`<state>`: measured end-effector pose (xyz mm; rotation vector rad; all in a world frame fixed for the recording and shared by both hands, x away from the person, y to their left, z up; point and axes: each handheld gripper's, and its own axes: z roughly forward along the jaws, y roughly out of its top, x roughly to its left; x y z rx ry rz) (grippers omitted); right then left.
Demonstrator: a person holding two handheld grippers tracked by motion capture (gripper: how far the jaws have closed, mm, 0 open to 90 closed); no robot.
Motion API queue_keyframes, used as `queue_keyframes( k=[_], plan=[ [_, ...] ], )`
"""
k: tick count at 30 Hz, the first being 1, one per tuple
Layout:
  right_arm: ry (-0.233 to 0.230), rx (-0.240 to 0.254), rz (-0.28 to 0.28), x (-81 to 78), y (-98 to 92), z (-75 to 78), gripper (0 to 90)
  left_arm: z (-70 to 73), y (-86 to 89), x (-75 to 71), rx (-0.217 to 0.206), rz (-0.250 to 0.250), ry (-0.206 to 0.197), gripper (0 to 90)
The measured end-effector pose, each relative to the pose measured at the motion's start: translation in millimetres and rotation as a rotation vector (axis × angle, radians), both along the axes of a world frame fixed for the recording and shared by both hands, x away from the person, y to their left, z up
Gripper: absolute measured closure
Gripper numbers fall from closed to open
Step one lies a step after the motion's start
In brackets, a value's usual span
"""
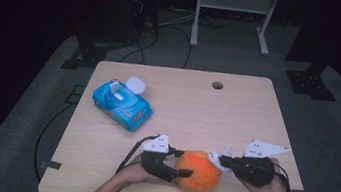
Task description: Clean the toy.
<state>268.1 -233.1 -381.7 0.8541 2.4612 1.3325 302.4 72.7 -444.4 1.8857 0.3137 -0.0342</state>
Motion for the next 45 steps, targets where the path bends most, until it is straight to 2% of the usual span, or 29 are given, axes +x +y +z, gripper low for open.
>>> queue_keyframes(
  k=[1, 4, 6, 7, 9, 12, 15, 17, 19, 21, 22, 24, 26, 28, 29, 31, 33, 35, 38, 40, 43, 45],
  plan=[
    [0.006, 0.014, 0.001, -0.7, -2.2, 0.4, 88.3, -0.2, -0.5, 0.1, -0.001, 0.0, 0.001, 35.3],
    [-0.008, 0.016, 0.015, -3.4, 2.2, 2.4, 88.2, 0.3, -2.1, -0.9, 0.0, 0.003, -0.002, 35.3],
    [-0.008, 0.013, 0.03, -3.7, 7.1, 1.7, 88.3, 1.2, -2.2, -1.5, 0.003, -0.012, -0.003, 33.9],
    [-0.004, 0.008, 0.037, -3.1, 8.4, 0.2, 88.3, 1.5, -1.9, -1.2, 0.002, -0.036, 0.006, 31.1],
    [0.017, 0.019, 0.051, -1.6, 6.7, -3.8, 88.3, 1.3, -1.3, -0.5, -0.004, -0.06, 0.019, 19.9],
    [0.042, 0.044, 0.051, 0.7, 3.6, -5.8, 88.3, -1.5, -4.4, 1.1, -0.004, -0.055, 0.037, 14.9],
    [0.013, 0.071, 0.055, -0.7, 10.6, 0.5, 88.3, -2.4, -10.5, -4.0, -0.008, -0.089, 0.004, 19.0],
    [-0.01, 0.092, 0.07, -0.4, 21.5, 4.2, 88.2, 0.8, -17.3, -11.2, 0.013, -0.111, -0.054, 21.1],
    [-0.021, 0.092, 0.09, 0.2, 33.1, 5.9, 88.2, 3.9, -20.5, -16.9, 0.047, -0.109, -0.101, 25.3],
    [-0.03, 0.057, 0.101, -0.5, 39.1, 6.4, 88.4, 4.3, -17.3, -16.9, 0.048, -0.094, -0.108, 31.9],
    [-0.025, 0.061, 0.1, -0.1, 37.5, 6.2, 88.4, 3.8, -15.8, -16.4, 0.035, -0.087, -0.099, 34.6],
    [-0.002, 0.061, 0.089, 2.5, 29.7, 3.7, 88.4, 4.4, -14.1, -14.2, 0.034, -0.073, -0.089, 37.5],
    [0.023, 0.056, 0.054, 6.8, 15.9, -2.0, 88.4, 5.4, -12.4, -12.1, 0.022, -0.054, -0.082, 39.1],
    [0.03, 0.07, 0.017, 8.1, 4.8, -4.1, 88.7, 5.2, -9.5, -8.7, -0.016, -0.032, -0.057, 40.4],
    [0.01, 0.089, 0.0, 5.4, 1.2, -2.1, 88.8, 6.1, -8.4, -6.9, -0.032, -0.018, -0.043, 40.8],
    [-0.036, 0.119, 0.024, -3.1, 3.1, 8.5, 88.7, 9.6, -6.2, -4.1, -0.039, 0.012, -0.044, 42.0],
    [-0.089, 0.121, 0.04, -10.4, 12.6, 18.9, 88.7, 13.2, -2.9, -1.6, -0.088, 0.025, 0.005, 42.9],
    [-0.126, 0.11, 0.053, -13.1, 22.3, 23.0, 88.6, 15.6, -0.4, -1.8, -0.125, 0.03, 0.013, 43.2],
    [-0.111, 0.106, 0.05, -8.7, 24.0, 17.4, 88.6, 20.0, 2.7, -2.2, -0.089, 0.063, -0.043, 43.2],
    [-0.103, 0.078, 0.025, -5.6, 21.5, 10.5, 88.6, 20.8, 8.9, 1.2, -0.094, 0.1, -0.039, 43.1],
    [-0.049, 0.101, -0.013, 1.1, 16.5, -0.4, 88.3, 23.3, 13.4, 3.1, -0.08, 0.155, -0.061, 43.0],
    [-0.052, 0.139, -0.027, 2.9, 18.0, -0.4, 88.1, 25.3, 13.0, 2.7, -0.073, 0.185, -0.091, 42.8]
  ],
)
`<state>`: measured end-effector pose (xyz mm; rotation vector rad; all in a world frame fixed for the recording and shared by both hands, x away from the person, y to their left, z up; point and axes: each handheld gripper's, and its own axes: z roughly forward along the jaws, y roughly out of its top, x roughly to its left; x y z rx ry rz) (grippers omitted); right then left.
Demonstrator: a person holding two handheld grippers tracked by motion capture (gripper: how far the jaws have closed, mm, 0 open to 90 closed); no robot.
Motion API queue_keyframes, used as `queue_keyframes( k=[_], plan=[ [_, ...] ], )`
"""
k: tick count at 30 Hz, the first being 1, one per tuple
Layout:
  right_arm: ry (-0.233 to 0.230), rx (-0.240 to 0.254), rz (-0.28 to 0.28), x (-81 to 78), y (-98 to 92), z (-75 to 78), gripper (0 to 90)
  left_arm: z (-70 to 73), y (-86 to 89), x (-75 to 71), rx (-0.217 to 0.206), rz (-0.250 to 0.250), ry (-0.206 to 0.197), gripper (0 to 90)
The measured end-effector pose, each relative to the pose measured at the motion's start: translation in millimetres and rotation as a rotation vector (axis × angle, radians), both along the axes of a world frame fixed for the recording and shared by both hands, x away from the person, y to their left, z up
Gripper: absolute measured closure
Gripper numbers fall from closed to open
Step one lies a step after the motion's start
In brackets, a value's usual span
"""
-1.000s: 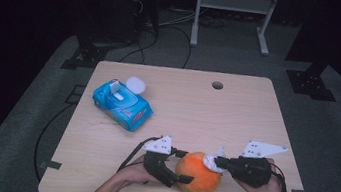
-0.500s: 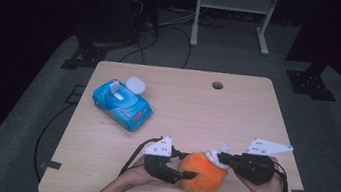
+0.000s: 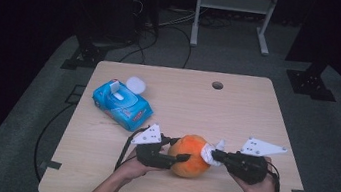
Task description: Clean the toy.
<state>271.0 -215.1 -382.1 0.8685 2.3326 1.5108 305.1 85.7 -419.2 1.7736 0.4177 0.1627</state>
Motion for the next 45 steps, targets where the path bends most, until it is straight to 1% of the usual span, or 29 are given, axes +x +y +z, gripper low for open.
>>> queue_keyframes(
  k=[1, 3, 4, 5, 7, 9, 10, 14, 16, 17, 18, 20, 21, 22, 23, 24, 25, 26, 27, 28, 29, 32, 36, 39, 40, 41, 43, 44, 45],
  plan=[
    [0.002, 0.017, -0.006, 1.0, 3.1, 0.5, 88.1, 0.2, -1.1, -0.6, 0.006, 0.011, -0.01, 42.7],
    [-0.009, 0.001, -0.011, 3.0, 9.3, -0.9, 88.1, -1.2, -3.3, -0.9, 0.03, 0.016, -0.009, 41.7],
    [-0.007, -0.016, -0.012, 4.6, 12.2, -3.3, 88.1, -2.5, -3.7, -0.8, 0.037, 0.015, -0.004, 40.9],
    [-0.001, -0.021, -0.012, 5.5, 12.7, -5.2, 88.1, -4.6, -4.1, -0.5, 0.046, 0.011, 0.009, 39.8],
    [0.028, -0.024, -0.006, 8.2, 10.7, -11.4, 88.1, -8.5, -5.6, 0.6, 0.065, -0.03, 0.06, 34.9],
    [0.067, -0.035, -0.001, 9.9, 8.5, -18.1, 88.0, -10.3, -6.5, 0.0, 0.058, -0.065, 0.076, 31.9],
    [0.085, -0.03, 0.002, 10.8, 6.4, -20.8, 88.1, -9.7, -7.0, 0.1, 0.057, -0.084, 0.088, 30.9],
    [0.124, -0.03, -0.011, 12.8, -2.6, -23.6, 88.1, -11.1, -10.2, -3.5, 0.064, -0.102, 0.091, 33.7],
    [0.113, -0.026, -0.021, 10.7, -6.1, -20.3, 88.2, -11.1, -11.7, -4.1, 0.063, -0.116, 0.095, 34.0],
    [0.107, -0.011, -0.021, 9.6, -7.8, -17.3, 88.3, -10.8, -12.8, -4.9, 0.061, -0.126, 0.095, 34.0],
    [0.095, 0.016, -0.022, 7.8, -10.2, -11.7, 88.3, -10.7, -13.7, -5.7, 0.057, -0.128, 0.098, 33.9],
    [0.086, 0.037, -0.011, 5.4, -9.4, -6.6, 88.3, -9.1, -15.4, -6.5, 0.049, -0.146, 0.097, 33.6],
    [0.092, 0.029, -0.002, 4.9, -7.1, -7.3, 88.2, -7.9, -15.2, -6.4, 0.042, -0.148, 0.097, 32.7],
    [0.092, 0.017, 0.008, 5.2, -4.9, -9.5, 88.3, -5.5, -14.2, -5.6, 0.037, -0.138, 0.095, 31.1],
    [0.109, -0.001, 0.024, 5.8, -2.1, -14.0, 88.2, -3.8, -12.9, -4.9, 0.039, -0.114, 0.09, 28.7],
    [0.127, 0.0, 0.04, 6.7, -1.3, -16.6, 88.2, -2.0, -10.6, -2.8, 0.032, -0.089, 0.09, 26.5],
    [0.145, 0.004, 0.058, 7.6, -1.1, -18.7, 88.2, -1.2, -7.8, -0.4, 0.012, -0.072, 0.099, 26.5],
    [0.153, 0.003, 0.061, 7.9, -1.1, -19.0, 88.2, -1.0, -5.7, 1.4, 0.005, -0.054, 0.106, 26.5],
    [0.158, 0.0, 0.067, 8.5, -1.5, -18.7, 88.1, -1.7, -4.6, 2.9, 0.013, -0.045, 0.108, 27.0],
    [0.161, -0.007, 0.075, 9.1, -1.9, -18.4, 88.1, -3.2, -3.9, 3.5, 0.015, -0.05, 0.113, 29.5],
    [0.162, -0.012, 0.076, 9.1, -2.4, -18.2, 88.1, -5.2, -4.1, 3.8, 0.015, -0.058, 0.121, 31.4],
    [0.173, -0.015, 0.073, 10.1, -4.7, -19.5, 87.9, -10.8, -8.4, 2.9, 0.041, -0.103, 0.146, 34.8],
    [0.192, -0.017, 0.051, 11.6, -9.9, -22.7, 87.7, -13.1, -12.3, 1.6, 0.063, -0.143, 0.165, 35.3],
    [0.192, -0.026, 0.028, 11.6, -14.7, -20.5, 87.7, -12.8, -15.8, -1.8, 0.1, -0.193, 0.171, 35.5],
    [0.205, -0.031, 0.023, 11.3, -16.0, -20.2, 87.7, -12.0, -16.9, -3.1, 0.115, -0.215, 0.173, 35.5],
    [0.212, -0.033, 0.026, 11.2, -16.6, -20.8, 87.7, -10.7, -17.4, -4.5, 0.131, -0.231, 0.166, 35.5],
    [0.224, -0.036, 0.034, 9.7, -17.4, -21.5, 87.7, -8.4, -17.0, -5.4, 0.137, -0.259, 0.175, 35.4],
    [0.232, -0.039, 0.047, 8.5, -18.1, -22.3, 87.7, -6.5, -16.0, -5.7, 0.132, -0.28, 0.181, 35.4],
    [0.24, -0.043, 0.062, 5.9, -19.0, -23.6, 87.7, -4.5, -15.4, -5.4, 0.127, -0.283, 0.175, 35.4]
  ],
)
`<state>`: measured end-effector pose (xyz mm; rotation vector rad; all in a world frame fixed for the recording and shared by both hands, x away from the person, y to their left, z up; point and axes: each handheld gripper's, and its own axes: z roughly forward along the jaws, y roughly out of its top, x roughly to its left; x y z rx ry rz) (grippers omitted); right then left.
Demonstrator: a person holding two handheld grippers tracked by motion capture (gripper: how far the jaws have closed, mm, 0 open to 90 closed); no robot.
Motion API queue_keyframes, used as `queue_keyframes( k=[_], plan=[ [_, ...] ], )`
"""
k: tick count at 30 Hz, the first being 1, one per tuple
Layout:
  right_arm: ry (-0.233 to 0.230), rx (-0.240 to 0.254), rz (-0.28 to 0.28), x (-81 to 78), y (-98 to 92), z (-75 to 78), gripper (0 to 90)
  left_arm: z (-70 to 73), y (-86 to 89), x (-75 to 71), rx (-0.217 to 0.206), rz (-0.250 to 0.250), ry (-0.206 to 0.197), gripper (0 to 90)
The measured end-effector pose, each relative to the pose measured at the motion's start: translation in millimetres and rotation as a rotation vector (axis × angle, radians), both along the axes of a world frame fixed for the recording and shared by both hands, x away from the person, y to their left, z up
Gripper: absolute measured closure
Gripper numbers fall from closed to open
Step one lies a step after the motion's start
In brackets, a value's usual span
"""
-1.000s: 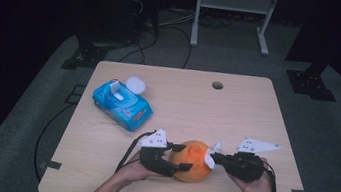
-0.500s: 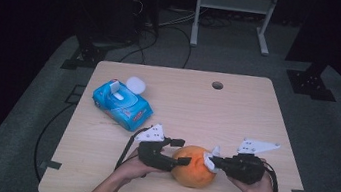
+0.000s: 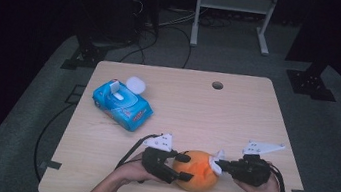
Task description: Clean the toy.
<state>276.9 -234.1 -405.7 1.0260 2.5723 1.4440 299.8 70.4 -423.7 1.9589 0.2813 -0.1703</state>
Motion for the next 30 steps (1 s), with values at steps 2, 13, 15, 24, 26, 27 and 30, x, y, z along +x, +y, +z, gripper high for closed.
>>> queue_keyframes(
  k=[2, 13, 15, 24, 26, 27, 30],
  plan=[
    [0.0, -0.006, 0.012, -5.8, -2.0, -1.4, 87.7, 4.2, -0.8, 2.4, 0.003, 0.02, -0.013, 32.3],
    [-0.026, -0.01, 0.011, -22.1, -5.1, -3.0, 87.7, -7.2, -10.7, 13.7, 0.038, 0.091, 0.011, 31.4],
    [-0.032, 0.001, -0.008, -22.2, -6.2, -2.6, 87.8, -7.8, -8.2, 8.0, 0.035, 0.065, 0.009, 31.9],
    [0.005, -0.034, 0.059, -24.2, 0.0, -7.6, 87.7, 4.4, -15.8, 4.5, 0.099, 0.021, -0.061, 19.3],
    [0.005, -0.042, 0.073, -24.1, -0.2, -8.7, 87.7, 0.6, -25.5, 6.8, 0.143, 0.009, -0.043, 15.0],
    [0.01, -0.045, 0.083, -23.8, -0.4, -9.5, 87.6, -0.6, -27.7, 7.2, 0.144, -0.006, -0.037, 15.0],
    [0.024, -0.051, 0.086, -22.5, -1.6, -12.9, 87.5, -6.0, -33.0, 8.8, 0.145, -0.052, -0.026, 24.2]
  ],
)
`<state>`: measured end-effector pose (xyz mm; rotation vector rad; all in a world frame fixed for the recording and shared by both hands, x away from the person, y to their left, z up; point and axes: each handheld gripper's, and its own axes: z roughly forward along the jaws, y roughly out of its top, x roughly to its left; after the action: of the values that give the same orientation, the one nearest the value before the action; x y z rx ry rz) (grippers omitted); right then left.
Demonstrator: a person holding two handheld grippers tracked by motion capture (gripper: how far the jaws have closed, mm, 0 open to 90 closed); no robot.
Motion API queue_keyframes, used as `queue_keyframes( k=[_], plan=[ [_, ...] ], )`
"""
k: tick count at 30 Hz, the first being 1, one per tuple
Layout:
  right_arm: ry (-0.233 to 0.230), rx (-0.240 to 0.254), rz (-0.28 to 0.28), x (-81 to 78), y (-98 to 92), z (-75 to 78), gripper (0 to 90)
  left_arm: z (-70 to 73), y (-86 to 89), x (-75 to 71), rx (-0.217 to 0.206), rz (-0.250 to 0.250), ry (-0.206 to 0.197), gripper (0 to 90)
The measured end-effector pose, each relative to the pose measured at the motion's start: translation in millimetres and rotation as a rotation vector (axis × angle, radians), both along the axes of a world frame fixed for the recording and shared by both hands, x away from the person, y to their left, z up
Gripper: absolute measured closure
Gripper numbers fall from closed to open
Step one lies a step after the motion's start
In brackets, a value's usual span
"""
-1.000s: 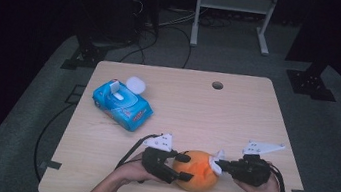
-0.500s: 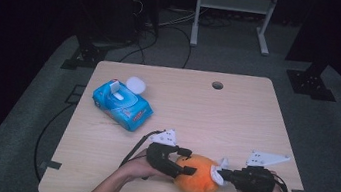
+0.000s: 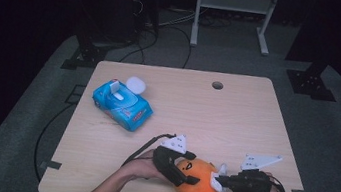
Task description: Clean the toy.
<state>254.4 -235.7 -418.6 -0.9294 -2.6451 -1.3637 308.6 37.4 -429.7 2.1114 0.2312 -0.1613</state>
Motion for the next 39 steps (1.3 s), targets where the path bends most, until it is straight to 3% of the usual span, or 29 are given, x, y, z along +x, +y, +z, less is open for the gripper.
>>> queue_keyframes(
  k=[3, 6, 10, 13, 16, 19, 23, 25, 32, 36, 39],
  plan=[
    [0.007, -0.001, -0.006, 1.4, -2.2, -1.8, 87.5, -6.2, 0.3, -0.1, 0.0, -0.007, -0.014, 44.5],
    [0.008, 0.011, -0.015, 1.9, -4.0, -0.7, 87.5, 1.7, 2.9, -3.3, -0.015, 0.01, -0.04, 54.2],
    [-0.03, 0.033, -0.044, 4.2, -7.4, 9.1, 87.7, 20.1, 5.2, -4.1, -0.042, 0.047, -0.12, 57.5],
    [-0.072, 0.047, -0.059, 14.1, -3.7, 19.8, 88.0, 34.0, 7.9, 3.9, -0.058, 0.083, -0.167, 57.7],
    [-0.108, 0.038, -0.078, 27.6, 2.9, 26.9, 88.2, 38.8, 12.2, 12.7, -0.048, 0.132, -0.217, 57.7],
    [-0.133, 0.024, -0.103, 46.7, 11.3, 25.0, 88.2, 34.0, 17.2, 20.9, -0.044, 0.184, -0.257, 57.2],
    [-0.102, 0.012, -0.117, 65.6, 19.7, 8.3, 88.2, 14.4, 23.9, 27.3, -0.011, 0.22, -0.232, 55.4],
    [-0.084, 0.022, -0.117, 69.4, 20.4, -0.5, 88.3, 6.5, 28.3, 26.1, -0.036, 0.226, -0.202, 54.2],
    [-0.116, 0.017, -0.183, 72.2, 2.5, 2.3, 88.0, 10.3, 30.6, 22.4, -0.039, 0.226, -0.198, 44.8],
    [-0.145, 0.0, -0.261, 77.8, -20.2, 3.8, 87.7, 16.5, 32.9, 22.0, -0.06, 0.224, -0.184, 40.2],
    [-0.138, -0.012, -0.314, 84.7, -36.3, 1.7, 86.5, 23.2, 38.1, 21.8, -0.088, 0.222, -0.176, 38.7]
  ],
)
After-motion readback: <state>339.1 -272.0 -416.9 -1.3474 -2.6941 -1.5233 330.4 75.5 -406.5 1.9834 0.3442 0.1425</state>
